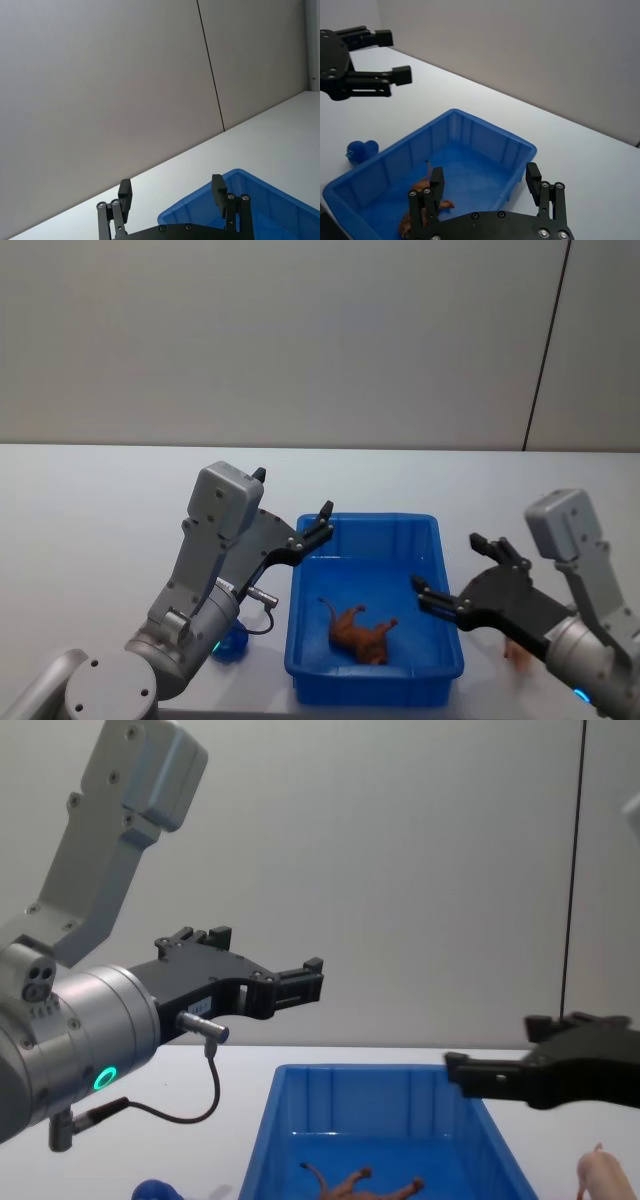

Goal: Pick up the two dolls from the table and place them into the box.

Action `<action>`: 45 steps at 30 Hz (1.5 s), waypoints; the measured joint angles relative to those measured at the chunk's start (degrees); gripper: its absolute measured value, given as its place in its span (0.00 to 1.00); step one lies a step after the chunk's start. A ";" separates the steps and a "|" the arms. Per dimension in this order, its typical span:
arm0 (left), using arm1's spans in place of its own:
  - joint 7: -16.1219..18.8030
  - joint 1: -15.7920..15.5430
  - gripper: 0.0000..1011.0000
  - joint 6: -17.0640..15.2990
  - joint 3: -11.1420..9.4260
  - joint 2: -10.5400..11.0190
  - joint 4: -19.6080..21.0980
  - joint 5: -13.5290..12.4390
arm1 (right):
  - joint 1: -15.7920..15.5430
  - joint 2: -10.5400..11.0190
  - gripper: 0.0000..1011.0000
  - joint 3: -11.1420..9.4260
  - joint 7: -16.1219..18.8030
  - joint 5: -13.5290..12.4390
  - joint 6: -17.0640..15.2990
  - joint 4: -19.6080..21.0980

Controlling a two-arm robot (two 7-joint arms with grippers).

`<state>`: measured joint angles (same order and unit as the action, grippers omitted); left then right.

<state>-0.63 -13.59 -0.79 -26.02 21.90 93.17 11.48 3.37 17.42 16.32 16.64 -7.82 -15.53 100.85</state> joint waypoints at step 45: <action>0.00 0.00 0.99 0.00 0.00 0.00 0.00 0.00 | -4.76 4.37 0.99 -2.53 -4.39 -1.61 -6.66 -4.37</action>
<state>-0.63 -13.58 -0.79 -26.02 21.89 93.18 11.48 -1.39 21.79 13.79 12.26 -9.43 -22.19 96.47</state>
